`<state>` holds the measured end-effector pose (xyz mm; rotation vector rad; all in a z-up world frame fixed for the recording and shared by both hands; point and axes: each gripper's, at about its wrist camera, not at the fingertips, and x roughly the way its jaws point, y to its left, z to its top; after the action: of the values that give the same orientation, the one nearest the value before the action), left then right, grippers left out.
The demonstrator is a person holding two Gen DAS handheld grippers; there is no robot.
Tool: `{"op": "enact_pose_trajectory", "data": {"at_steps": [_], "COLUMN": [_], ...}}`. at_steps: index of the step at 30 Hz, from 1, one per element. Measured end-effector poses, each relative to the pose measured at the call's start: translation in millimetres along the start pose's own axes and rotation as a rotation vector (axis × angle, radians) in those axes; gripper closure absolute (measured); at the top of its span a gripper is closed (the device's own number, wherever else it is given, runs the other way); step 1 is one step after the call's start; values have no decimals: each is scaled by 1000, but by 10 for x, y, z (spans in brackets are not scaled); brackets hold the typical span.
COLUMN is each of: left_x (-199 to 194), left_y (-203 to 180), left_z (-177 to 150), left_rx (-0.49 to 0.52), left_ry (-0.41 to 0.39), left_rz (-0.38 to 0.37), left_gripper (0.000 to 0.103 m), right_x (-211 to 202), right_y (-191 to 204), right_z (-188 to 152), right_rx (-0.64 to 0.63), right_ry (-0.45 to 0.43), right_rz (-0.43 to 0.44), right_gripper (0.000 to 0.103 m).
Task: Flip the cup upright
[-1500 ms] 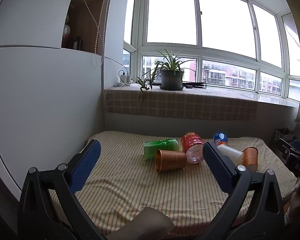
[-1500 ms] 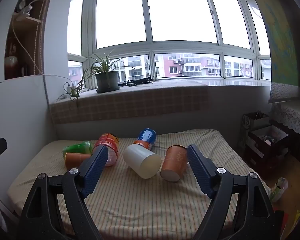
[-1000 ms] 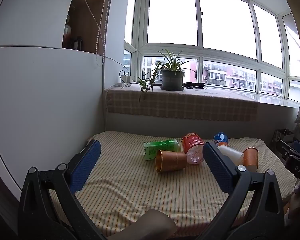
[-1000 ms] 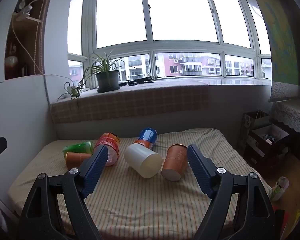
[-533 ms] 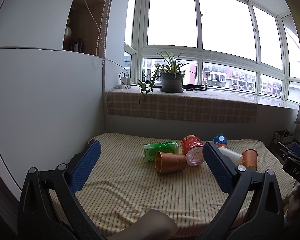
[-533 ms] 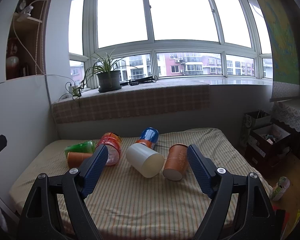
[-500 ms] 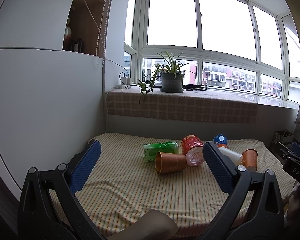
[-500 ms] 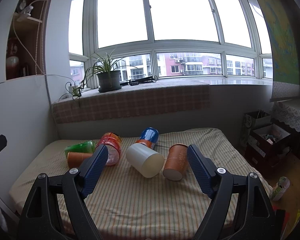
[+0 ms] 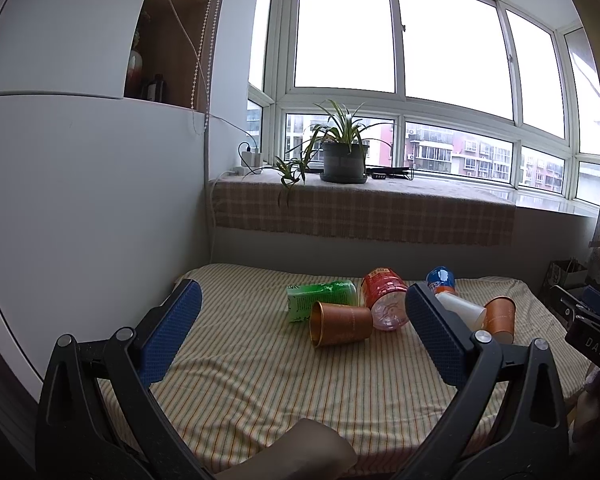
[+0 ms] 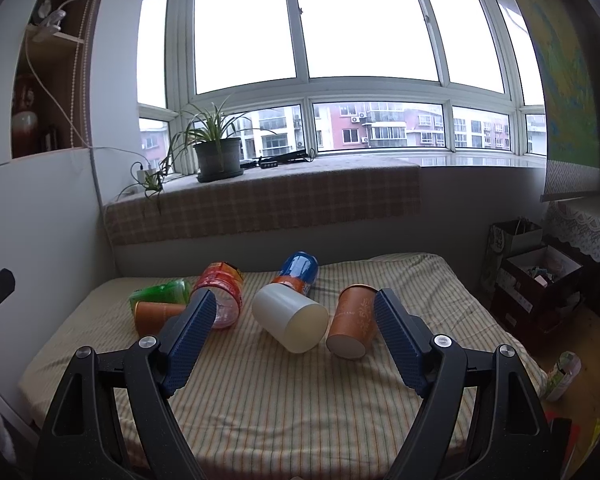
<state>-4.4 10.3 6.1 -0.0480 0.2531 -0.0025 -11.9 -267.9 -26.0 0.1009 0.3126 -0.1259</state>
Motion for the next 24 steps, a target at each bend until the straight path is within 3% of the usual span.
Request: {"op": "enact_pose_trajectory", "data": {"at_steps": [24], "left_x": [19], "left_y": [-90], "left_z": [-22], "left_rx": [2], "left_ry": [1], "left_rz": [1], "left_gripper": [0], "right_x": [-4], "right_y": [-20], "right_z": [1], "right_rx": [3], "right_ry": [5], "right_rz": [-1], "right_gripper": [22]}}
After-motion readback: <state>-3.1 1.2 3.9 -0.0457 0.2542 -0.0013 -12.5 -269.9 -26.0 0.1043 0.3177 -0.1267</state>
